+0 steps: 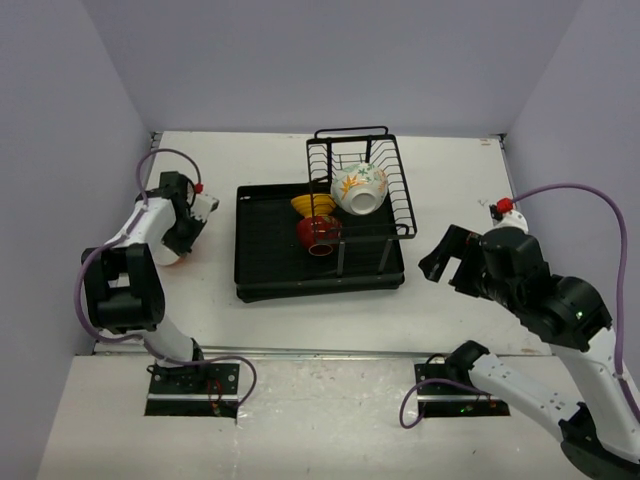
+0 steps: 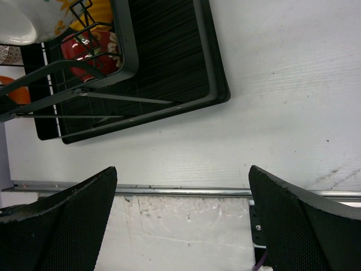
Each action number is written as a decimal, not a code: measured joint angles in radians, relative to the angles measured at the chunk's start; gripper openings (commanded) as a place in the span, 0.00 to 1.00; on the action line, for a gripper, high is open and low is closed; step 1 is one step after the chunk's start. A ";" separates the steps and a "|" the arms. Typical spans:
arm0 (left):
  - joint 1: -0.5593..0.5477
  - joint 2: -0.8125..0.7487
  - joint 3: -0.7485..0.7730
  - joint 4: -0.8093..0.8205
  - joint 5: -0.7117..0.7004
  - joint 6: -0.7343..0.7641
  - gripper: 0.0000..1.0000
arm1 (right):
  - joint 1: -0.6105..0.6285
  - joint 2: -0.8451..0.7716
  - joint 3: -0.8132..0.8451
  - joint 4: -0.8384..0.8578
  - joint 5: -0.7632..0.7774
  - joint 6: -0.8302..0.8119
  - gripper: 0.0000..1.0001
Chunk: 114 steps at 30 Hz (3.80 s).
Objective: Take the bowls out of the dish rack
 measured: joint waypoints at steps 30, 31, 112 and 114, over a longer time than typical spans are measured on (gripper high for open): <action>0.071 0.095 0.068 -0.014 -0.072 -0.004 0.63 | 0.000 -0.015 0.011 -0.018 0.011 -0.005 0.99; 0.071 0.095 0.080 -0.020 -0.066 -0.006 0.67 | 0.000 -0.008 0.021 -0.024 0.013 -0.006 0.99; -0.476 0.095 0.968 -0.164 1.280 -0.293 0.86 | -0.393 0.909 0.592 0.361 -1.130 -0.719 0.86; -0.516 0.095 0.954 -0.157 1.286 -0.303 0.86 | -0.393 0.909 0.592 0.361 -1.144 -0.725 0.86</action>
